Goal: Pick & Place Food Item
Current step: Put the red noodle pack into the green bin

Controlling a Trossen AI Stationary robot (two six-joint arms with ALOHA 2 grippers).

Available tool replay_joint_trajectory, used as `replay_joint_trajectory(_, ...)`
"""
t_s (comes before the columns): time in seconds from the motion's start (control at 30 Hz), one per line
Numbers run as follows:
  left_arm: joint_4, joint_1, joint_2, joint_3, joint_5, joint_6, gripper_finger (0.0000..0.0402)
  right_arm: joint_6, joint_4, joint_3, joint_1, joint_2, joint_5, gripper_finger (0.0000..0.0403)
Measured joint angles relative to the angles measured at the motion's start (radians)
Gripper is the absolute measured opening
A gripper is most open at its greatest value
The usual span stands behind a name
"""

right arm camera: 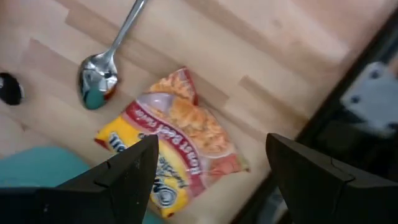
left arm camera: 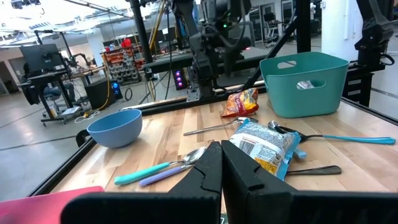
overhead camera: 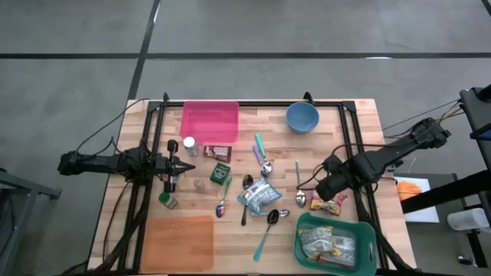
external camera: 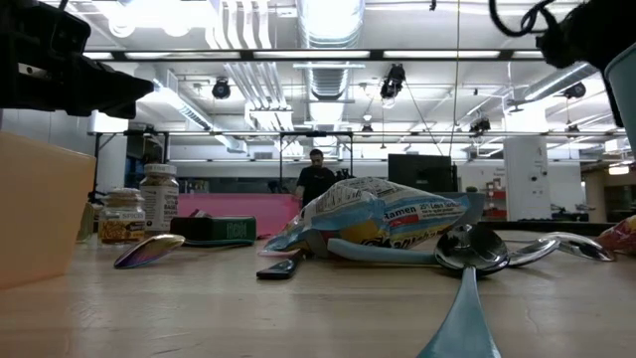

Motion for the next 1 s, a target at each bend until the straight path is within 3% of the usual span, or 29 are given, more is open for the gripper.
replay_joint_trajectory(0.27,0.0,0.0,0.0,0.0,0.0,0.0,0.0,-0.032,0.056,-0.061,-0.069,0.012,-0.013,0.0294)
replay_joint_trajectory(0.63,0.0,0.0,0.0,0.0,0.0,0.0,0.0,-0.045,0.14,-0.091,-0.083,0.105,-0.2,0.0294)
replay_joint_trajectory(1.0,0.0,0.0,0.0,0.0,0.0,0.0,0.0,0.209,0.163,-0.094,0.002,0.103,-0.235,0.0294)
